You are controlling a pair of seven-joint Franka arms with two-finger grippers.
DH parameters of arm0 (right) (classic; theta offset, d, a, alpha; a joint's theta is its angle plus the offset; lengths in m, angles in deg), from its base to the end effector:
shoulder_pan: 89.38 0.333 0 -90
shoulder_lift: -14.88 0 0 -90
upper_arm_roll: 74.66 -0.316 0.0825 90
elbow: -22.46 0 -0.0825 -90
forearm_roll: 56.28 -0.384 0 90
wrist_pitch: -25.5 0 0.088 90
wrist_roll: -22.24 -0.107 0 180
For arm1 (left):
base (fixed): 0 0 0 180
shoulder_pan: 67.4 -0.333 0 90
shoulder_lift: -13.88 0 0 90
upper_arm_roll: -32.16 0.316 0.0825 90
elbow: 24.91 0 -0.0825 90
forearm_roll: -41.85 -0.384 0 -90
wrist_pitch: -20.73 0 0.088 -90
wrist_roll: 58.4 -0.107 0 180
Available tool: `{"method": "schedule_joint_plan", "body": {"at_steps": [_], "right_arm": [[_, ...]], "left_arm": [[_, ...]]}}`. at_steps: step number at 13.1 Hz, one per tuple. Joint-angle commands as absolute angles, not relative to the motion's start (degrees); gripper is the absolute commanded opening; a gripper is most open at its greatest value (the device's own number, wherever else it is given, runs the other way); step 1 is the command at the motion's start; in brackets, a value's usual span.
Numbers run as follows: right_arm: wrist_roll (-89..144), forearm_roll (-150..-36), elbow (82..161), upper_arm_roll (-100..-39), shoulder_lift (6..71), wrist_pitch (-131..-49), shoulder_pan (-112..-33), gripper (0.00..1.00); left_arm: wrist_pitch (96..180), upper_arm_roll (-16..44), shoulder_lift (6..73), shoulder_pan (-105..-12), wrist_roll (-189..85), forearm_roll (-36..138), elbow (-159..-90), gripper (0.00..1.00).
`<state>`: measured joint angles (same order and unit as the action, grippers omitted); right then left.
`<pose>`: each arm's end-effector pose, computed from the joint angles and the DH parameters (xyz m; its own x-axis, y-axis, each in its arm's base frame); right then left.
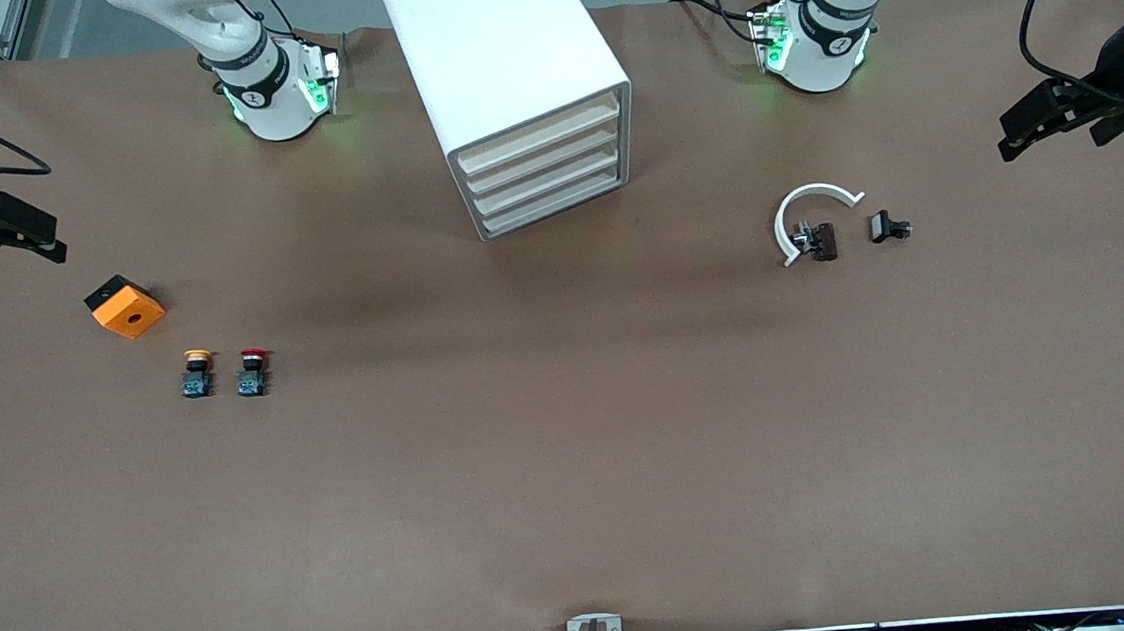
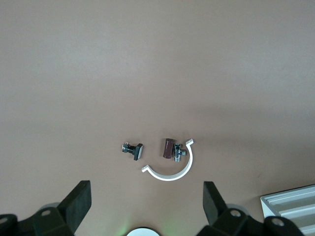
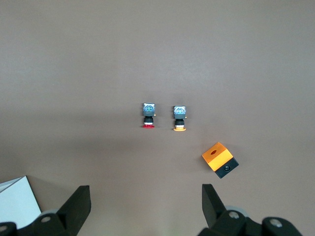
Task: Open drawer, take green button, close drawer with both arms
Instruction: 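Reach the left gripper toward the white cabinet's drawer handle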
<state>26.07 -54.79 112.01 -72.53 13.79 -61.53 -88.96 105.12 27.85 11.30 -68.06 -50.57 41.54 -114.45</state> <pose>0.5431 -0.0193 0.6342 0.9990 0.0357 -0.0266 0.0363 -0.9991 0.0236 0.5293 -0.0342 0.6442 0.9963 0.0737 -0.0433 0.0731 -0.9972 -0.0148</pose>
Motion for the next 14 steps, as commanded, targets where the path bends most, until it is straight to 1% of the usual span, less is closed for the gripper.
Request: {"method": "schedule_joint_plan", "body": {"at_steps": [1,3,5,8,11,14], "right_arm": [[26.37,-54.09,111.32,-73.17,13.91,-61.34,-89.74,1.0],[26.37,-54.09,111.32,-73.17,13.91,-61.34,-89.82,1.0],[26.37,-54.09,111.32,-73.17,13.91,-61.34,-89.91,1.0],[26.37,-54.0,111.32,-73.17,13.91,-61.51,-90.0,1.0],[26.37,-53.65,111.32,-73.17,13.91,-61.42,-89.73,1.0],[26.64,-53.39,111.32,-73.17,14.43,-61.51,-90.0,1.0]], "left_arm": [[104.66,27.77,12.21,-68.37,-51.99,40.88,-113.06,1.0],[104.66,27.77,13.95,-68.19,-51.2,40.88,-112.37,1.0],[104.66,27.68,18.95,-68.02,-51.2,41.06,-109.21,1.0],[106.94,27.42,24.15,-67.49,-47.71,41.06,-109.28,1.0],[107.56,26.37,29.59,-66.53,-33.84,43.07,-109.37,1.0],[107.92,26.1,34.6,-64.68,-12.77,47.99,-109.2,1.0]]}}
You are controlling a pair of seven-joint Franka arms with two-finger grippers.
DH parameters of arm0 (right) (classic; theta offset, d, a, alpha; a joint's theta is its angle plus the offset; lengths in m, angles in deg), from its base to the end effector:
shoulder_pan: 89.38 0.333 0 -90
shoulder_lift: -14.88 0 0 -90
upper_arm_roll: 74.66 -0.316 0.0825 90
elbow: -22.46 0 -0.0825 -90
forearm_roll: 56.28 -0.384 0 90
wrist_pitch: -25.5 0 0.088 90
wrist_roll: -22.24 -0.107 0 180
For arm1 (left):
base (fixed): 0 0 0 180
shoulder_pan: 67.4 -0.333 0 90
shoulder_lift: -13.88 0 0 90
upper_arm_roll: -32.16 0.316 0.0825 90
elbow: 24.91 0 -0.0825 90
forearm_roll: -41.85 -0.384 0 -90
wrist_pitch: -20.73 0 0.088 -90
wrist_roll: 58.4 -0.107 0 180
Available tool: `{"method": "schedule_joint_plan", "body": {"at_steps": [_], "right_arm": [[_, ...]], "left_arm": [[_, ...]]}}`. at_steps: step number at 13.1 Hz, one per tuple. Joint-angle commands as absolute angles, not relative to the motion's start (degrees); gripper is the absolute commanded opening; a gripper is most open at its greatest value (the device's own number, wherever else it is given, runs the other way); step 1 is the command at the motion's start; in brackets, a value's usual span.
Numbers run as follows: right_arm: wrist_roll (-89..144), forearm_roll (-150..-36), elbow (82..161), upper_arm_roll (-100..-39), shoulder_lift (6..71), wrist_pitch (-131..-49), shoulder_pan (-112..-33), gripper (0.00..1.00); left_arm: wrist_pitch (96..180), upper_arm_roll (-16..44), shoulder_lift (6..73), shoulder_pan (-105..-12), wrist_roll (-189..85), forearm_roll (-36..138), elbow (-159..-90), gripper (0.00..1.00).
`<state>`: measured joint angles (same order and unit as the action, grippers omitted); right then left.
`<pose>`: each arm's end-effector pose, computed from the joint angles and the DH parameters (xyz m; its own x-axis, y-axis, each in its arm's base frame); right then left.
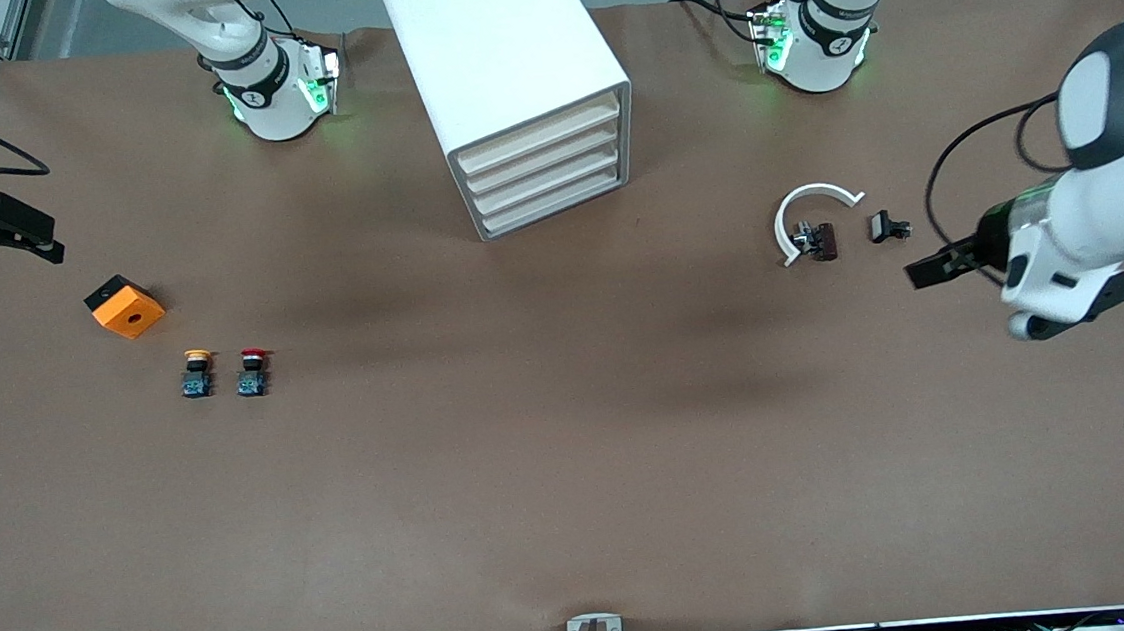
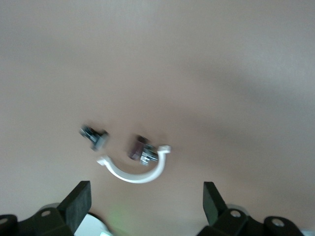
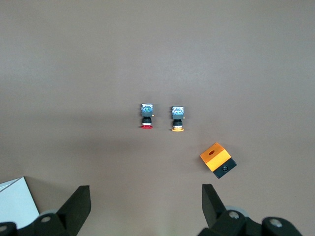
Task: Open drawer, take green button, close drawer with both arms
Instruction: 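Reach the left gripper toward the white cabinet's drawer handle, then grasp the drawer handle with the left gripper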
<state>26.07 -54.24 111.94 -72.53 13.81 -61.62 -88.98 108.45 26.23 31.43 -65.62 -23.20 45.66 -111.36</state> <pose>0.5433 -0.0206 0.6347 0.9991 0.0348 -0.0248 0.0357 -0.9988 0.0333 0.6152 -0.0834 0.4705 0.8421 0.4594 -0.2827 0.4558 -0.8863 -0.0825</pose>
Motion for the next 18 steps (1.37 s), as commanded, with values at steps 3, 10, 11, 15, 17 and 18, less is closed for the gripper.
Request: {"method": "schedule_joint_plan", "body": {"at_steps": [3,10,11,15,17,18], "right_arm": [[26.72,-53.21,111.32,-73.08,14.61,-61.6,-90.09,1.0],[26.81,-53.12,111.23,-73.08,14.79,-61.69,-90.09,1.0],[26.81,-53.21,111.23,-73.08,14.79,-61.69,-90.09,1.0],[26.81,-53.12,111.23,-73.08,14.79,-61.69,-90.0,1.0],[26.81,-53.21,111.23,-73.08,14.79,-61.69,-89.74,1.0],[26.81,-53.12,111.23,-73.08,14.79,-61.69,-89.82,1.0]], "left_arm": [[109.41,26.1,40.14,-61.08,3.32,50.72,-109.11,1.0],[109.23,26.1,50.16,-54.58,40.96,58.44,-109.02,1.0],[109.23,26.1,51.83,-53.44,44.39,60.55,-109.02,1.0],[109.23,26.1,55.53,-49.66,54.07,72.05,-109.2,1.0],[109.32,26.1,56.5,-46.24,60.39,75.32,-109.37,1.0],[109.24,26.1,56.68,-44.74,63.64,76.9,-109.55,0.93]]}}
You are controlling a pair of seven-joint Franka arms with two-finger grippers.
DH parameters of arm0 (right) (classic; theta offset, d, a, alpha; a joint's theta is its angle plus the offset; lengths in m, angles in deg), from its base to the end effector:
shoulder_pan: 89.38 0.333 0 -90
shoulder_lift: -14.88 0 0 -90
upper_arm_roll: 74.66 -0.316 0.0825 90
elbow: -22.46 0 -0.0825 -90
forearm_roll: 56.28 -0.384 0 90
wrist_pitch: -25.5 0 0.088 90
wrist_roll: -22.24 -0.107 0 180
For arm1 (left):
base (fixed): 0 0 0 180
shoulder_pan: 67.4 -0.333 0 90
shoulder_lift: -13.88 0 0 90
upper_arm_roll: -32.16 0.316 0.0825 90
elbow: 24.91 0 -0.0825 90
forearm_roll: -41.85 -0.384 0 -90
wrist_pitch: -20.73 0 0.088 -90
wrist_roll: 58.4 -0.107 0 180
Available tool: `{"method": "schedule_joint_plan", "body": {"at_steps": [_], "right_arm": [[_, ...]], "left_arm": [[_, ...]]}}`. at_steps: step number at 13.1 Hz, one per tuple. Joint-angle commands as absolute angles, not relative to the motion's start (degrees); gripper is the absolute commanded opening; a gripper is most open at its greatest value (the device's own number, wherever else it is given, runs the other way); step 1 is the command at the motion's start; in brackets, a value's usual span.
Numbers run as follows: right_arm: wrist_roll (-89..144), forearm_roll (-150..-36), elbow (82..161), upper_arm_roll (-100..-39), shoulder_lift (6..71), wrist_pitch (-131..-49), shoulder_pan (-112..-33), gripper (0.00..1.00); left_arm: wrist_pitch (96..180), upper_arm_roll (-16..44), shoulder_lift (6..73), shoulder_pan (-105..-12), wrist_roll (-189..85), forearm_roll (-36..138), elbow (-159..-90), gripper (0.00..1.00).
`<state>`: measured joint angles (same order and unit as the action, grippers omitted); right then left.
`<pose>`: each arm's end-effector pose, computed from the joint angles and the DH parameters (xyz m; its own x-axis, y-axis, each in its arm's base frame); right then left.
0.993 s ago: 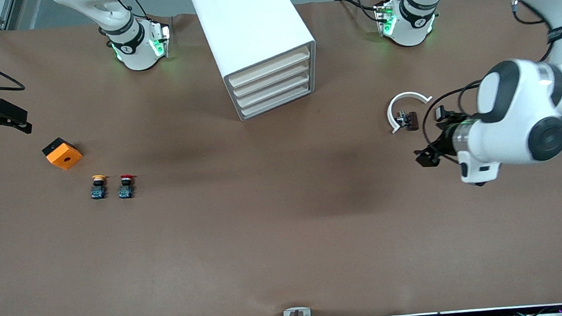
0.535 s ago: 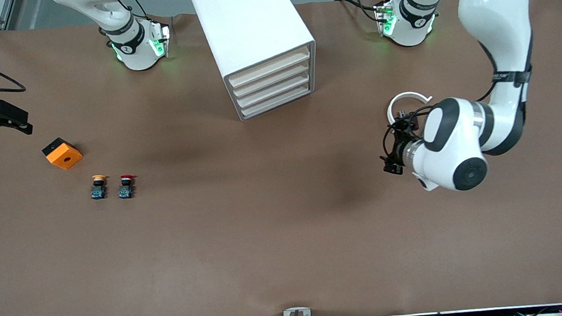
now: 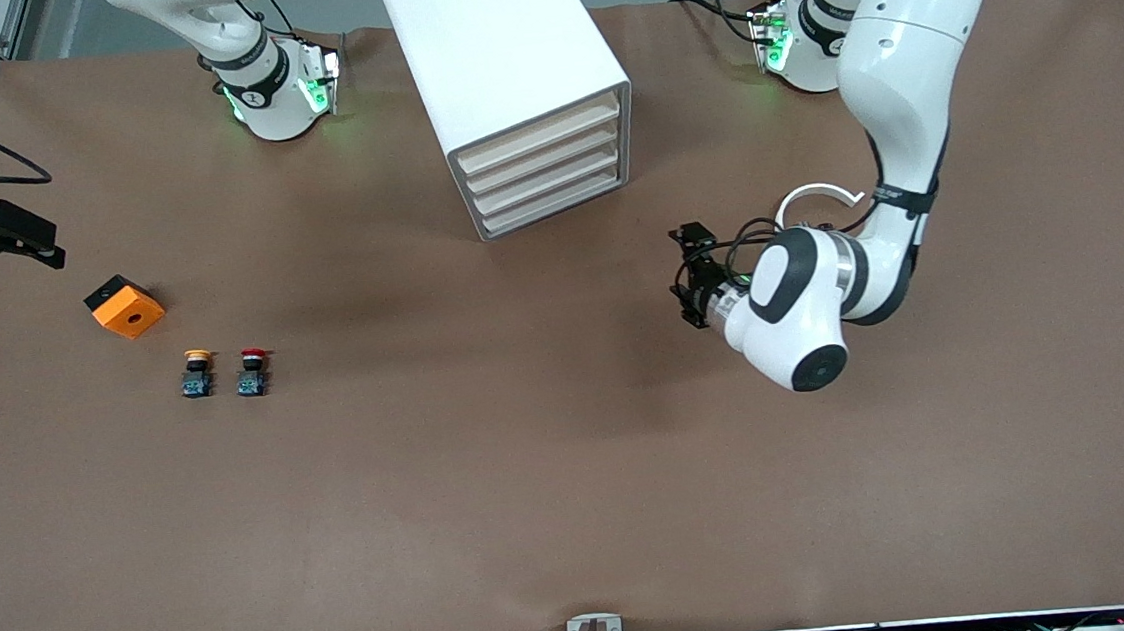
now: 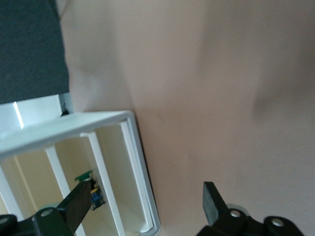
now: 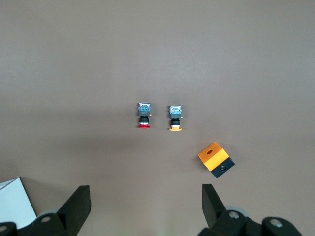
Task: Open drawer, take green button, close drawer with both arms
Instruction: 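Grasp the drawer handle with the left gripper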
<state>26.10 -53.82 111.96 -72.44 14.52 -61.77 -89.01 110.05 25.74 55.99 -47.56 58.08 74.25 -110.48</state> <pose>0.5473 -0.0225 0.6281 0.9988 0.0330 -0.0354 0.0344 -0.9986 0.0404 0.5549 -0.3270 0.2241 -0.2728 0.9483 -0.1621 0.6392 0.0527 -0.7672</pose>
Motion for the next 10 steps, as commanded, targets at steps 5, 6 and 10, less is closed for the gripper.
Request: {"method": "schedule_joint_plan", "body": {"at_steps": [5,6,10], "right_arm": [[26.81,-53.12,111.23,-73.08,14.79,-61.69,-89.91,1.0],[26.81,-53.12,111.23,-73.08,14.79,-61.69,-89.74,1.0],[26.81,-53.12,111.23,-73.08,14.79,-61.69,-89.82,1.0]], "left_arm": [[108.8,26.1,61.16,-40.07,68.68,85.52,-110.25,0.66],[108.8,26.1,62.03,-39.11,69.73,87.1,-110.25,0.6],[108.71,26.1,63.89,-35.06,72.02,89.04,-110.6,0.53]]}}
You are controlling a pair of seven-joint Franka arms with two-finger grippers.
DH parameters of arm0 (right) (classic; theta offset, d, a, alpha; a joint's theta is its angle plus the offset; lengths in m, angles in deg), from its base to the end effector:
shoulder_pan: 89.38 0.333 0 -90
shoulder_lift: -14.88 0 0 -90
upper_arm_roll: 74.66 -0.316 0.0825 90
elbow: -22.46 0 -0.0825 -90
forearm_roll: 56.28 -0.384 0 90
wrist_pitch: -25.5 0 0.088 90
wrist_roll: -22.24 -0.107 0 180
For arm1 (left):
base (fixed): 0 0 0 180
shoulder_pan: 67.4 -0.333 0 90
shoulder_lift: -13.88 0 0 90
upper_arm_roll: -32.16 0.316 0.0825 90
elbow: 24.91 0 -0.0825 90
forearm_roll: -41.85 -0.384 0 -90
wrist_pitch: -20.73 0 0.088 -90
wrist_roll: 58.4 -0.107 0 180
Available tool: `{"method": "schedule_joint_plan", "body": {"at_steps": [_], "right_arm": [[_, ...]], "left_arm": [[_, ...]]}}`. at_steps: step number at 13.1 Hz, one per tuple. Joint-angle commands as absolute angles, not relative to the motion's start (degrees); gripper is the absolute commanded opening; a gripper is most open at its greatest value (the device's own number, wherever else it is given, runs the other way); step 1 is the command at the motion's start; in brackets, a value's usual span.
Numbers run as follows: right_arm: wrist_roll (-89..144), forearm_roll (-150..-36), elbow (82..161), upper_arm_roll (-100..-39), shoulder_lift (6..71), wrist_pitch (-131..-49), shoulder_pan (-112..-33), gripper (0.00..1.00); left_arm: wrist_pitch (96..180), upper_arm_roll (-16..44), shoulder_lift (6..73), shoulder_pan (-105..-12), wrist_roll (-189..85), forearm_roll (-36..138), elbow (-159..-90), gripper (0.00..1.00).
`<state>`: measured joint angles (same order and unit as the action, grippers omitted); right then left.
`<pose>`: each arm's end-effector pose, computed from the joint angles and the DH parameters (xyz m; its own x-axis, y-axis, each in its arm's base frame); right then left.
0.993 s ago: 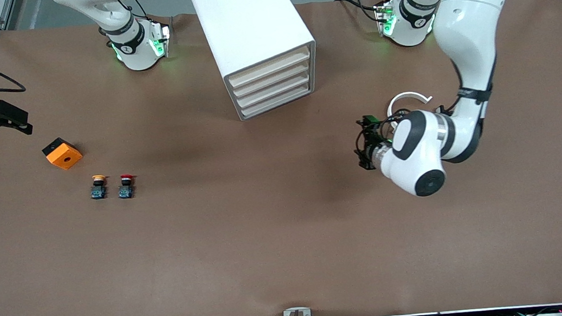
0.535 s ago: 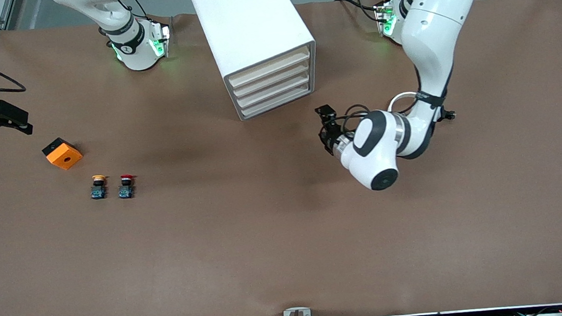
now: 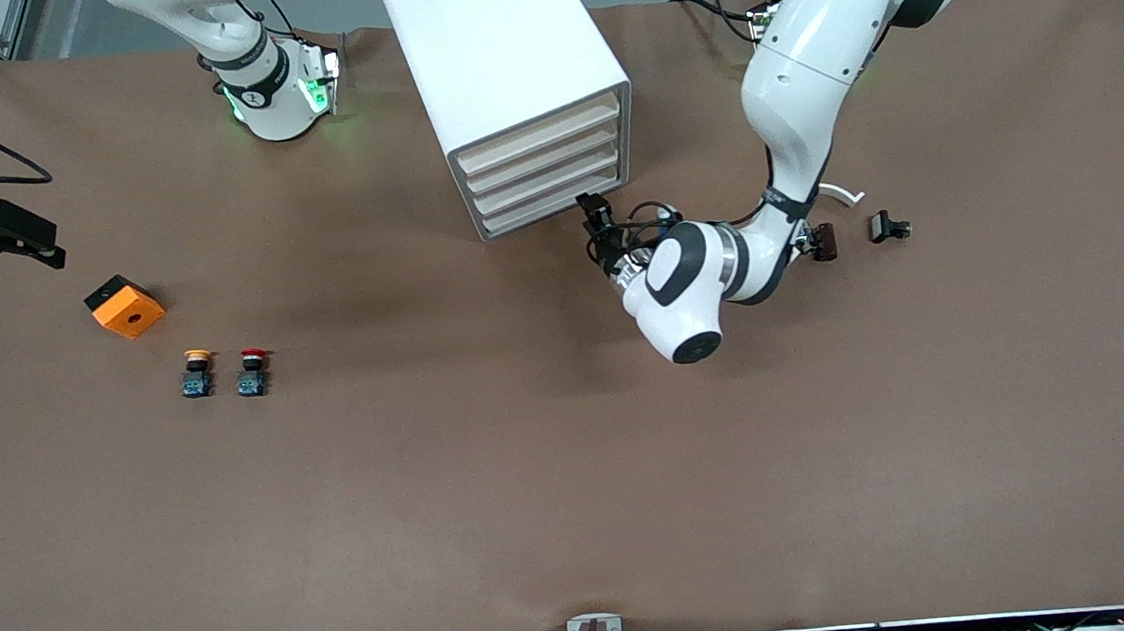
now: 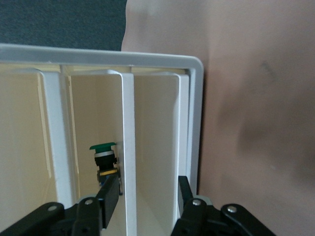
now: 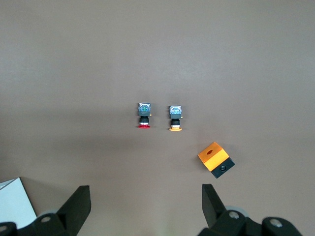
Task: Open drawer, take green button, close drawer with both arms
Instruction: 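Grasp the drawer handle with the left gripper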
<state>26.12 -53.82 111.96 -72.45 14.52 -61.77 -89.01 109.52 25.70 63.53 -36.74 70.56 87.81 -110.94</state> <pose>0.5473 -0.0224 0.6281 0.9988 0.0335 -0.0354 0.0349 -0.9986 0.0404 0.4615 -0.4360 0.1528 -0.3671 0.9301 0.0157 0.3750 0.1633 -0.9125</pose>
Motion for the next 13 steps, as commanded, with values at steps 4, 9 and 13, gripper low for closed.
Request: {"method": "schedule_joint_plan", "body": {"at_steps": [4,9,13], "right_arm": [[26.81,-52.77,111.23,-73.08,14.79,-61.6,-89.74,1.0],[26.81,-51.71,111.23,-73.08,14.79,-61.69,-89.56,1.0],[26.81,-51.8,111.23,-73.08,14.96,-61.78,-90.0,1.0]], "left_arm": [[108.71,26.1,64.5,-32.6,72.29,92.38,-112.27,0.44],[108.71,26.1,65.47,-30.4,72.73,93.09,-112.18,0.19],[108.71,26.8,65.38,-32.49,72.9,92.91,-111.66,0.0]]}}
